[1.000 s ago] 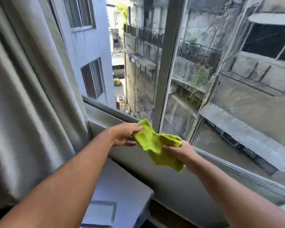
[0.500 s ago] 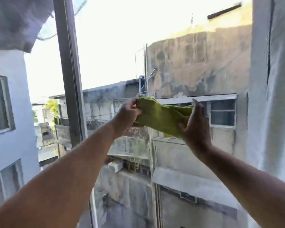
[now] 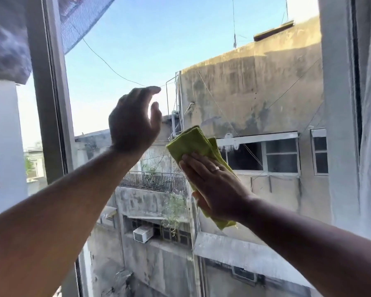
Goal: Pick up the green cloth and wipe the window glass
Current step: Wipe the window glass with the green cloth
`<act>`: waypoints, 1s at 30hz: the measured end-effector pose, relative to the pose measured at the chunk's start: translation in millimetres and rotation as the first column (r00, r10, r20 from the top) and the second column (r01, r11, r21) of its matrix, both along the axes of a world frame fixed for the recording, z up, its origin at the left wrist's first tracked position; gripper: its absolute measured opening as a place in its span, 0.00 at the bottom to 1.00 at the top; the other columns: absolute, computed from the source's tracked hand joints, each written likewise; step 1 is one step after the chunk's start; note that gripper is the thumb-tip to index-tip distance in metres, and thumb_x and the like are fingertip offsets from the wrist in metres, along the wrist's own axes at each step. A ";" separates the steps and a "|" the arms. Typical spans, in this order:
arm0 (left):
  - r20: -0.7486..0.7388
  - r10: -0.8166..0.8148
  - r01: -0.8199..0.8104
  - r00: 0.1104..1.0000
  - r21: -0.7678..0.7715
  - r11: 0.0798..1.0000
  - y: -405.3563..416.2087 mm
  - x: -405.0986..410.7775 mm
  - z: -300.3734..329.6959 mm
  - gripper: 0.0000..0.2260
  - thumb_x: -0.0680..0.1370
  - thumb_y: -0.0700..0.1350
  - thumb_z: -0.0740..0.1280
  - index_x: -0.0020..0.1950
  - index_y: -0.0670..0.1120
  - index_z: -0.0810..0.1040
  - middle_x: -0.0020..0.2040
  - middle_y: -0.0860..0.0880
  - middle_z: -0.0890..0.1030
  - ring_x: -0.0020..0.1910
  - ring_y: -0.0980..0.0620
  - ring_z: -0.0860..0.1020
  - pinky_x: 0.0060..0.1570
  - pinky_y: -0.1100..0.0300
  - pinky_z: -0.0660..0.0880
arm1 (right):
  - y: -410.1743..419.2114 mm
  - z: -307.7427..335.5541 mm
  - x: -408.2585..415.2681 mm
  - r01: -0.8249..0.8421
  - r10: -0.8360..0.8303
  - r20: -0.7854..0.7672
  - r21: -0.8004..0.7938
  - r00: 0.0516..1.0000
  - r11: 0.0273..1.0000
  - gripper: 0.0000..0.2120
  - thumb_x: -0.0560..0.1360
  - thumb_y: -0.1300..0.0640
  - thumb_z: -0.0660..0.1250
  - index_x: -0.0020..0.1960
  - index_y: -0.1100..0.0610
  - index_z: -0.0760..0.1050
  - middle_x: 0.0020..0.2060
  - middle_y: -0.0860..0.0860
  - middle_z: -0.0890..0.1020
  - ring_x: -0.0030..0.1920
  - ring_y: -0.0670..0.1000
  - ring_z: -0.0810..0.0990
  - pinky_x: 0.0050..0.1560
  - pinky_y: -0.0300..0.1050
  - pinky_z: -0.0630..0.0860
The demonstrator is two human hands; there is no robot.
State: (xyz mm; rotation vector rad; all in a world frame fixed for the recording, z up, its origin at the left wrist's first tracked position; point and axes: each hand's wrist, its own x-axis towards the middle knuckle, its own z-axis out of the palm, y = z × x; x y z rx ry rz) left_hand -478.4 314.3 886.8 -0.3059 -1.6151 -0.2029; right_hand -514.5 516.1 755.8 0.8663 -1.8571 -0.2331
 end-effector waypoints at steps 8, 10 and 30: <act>0.065 0.341 -0.321 0.938 -0.215 0.922 -21.4 -49.9 -4.5 0.27 0.83 0.61 0.46 0.82 0.55 0.54 0.83 0.43 0.52 0.82 0.38 0.51 0.78 0.35 0.49 | 75.5 49.0 -18.1 0.147 -0.141 0.060 -0.619 0.988 0.772 0.37 0.71 0.49 0.55 0.79 0.55 0.56 0.79 0.61 0.54 0.79 0.63 0.53 0.76 0.65 0.59; 0.036 0.323 -0.308 0.946 -0.216 0.926 -22.4 -50.4 -2.5 0.27 0.83 0.61 0.47 0.82 0.55 0.55 0.83 0.43 0.53 0.82 0.38 0.52 0.78 0.36 0.49 | 51.9 73.4 -16.5 0.141 -0.141 0.055 -0.674 0.988 0.725 0.38 0.72 0.48 0.52 0.80 0.56 0.50 0.80 0.59 0.52 0.80 0.59 0.48 0.78 0.59 0.52; 0.021 0.346 -0.328 0.938 -0.264 0.907 -31.0 -43.1 5.4 0.27 0.83 0.61 0.50 0.80 0.54 0.60 0.82 0.41 0.59 0.79 0.37 0.59 0.76 0.36 0.57 | 23.9 45.4 -10.4 0.040 -0.026 -0.189 0.071 0.982 0.997 0.32 0.69 0.59 0.66 0.74 0.51 0.68 0.66 0.53 0.76 0.66 0.56 0.74 0.70 0.52 0.67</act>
